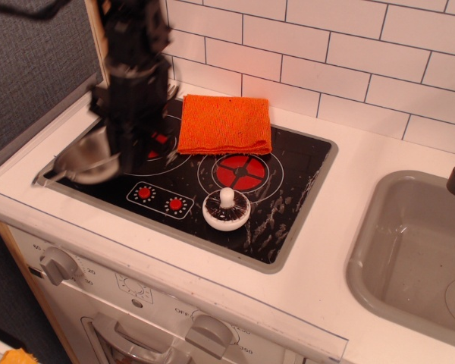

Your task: Place the pan over the orange cloth.

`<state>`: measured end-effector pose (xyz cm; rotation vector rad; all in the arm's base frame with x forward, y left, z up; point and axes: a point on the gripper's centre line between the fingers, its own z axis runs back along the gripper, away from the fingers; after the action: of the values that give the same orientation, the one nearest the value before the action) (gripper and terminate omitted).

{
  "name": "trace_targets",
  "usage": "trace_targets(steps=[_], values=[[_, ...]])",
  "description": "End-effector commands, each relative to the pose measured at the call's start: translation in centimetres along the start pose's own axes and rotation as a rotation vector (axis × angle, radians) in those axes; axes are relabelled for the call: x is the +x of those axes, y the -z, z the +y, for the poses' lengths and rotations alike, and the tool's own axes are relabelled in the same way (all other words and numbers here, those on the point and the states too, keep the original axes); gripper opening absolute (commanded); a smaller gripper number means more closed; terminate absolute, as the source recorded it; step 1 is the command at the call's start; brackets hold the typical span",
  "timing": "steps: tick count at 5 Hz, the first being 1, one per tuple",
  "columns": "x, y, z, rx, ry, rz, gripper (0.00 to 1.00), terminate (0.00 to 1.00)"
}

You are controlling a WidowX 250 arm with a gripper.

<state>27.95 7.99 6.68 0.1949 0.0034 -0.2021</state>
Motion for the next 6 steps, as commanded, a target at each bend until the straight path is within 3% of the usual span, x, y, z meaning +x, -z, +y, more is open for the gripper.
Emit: trace_targets(steps=[1,2,3,5,6], values=[[5.3,-4.6,-2.9,0.055,0.067,-0.135,0.0,0.0],[8.2,-3.8,-3.5,0.076,0.093,-0.119,0.0,0.0],[9.6,-2.6,-3.2,0.1,0.076,-0.094,0.0,0.0],[10.6,-0.9,-2.4,0.139,0.058,-0.077,0.0,0.0],[10.4,-0.2,-2.9,0.086,0.035,-0.092,1.0,0.0]])
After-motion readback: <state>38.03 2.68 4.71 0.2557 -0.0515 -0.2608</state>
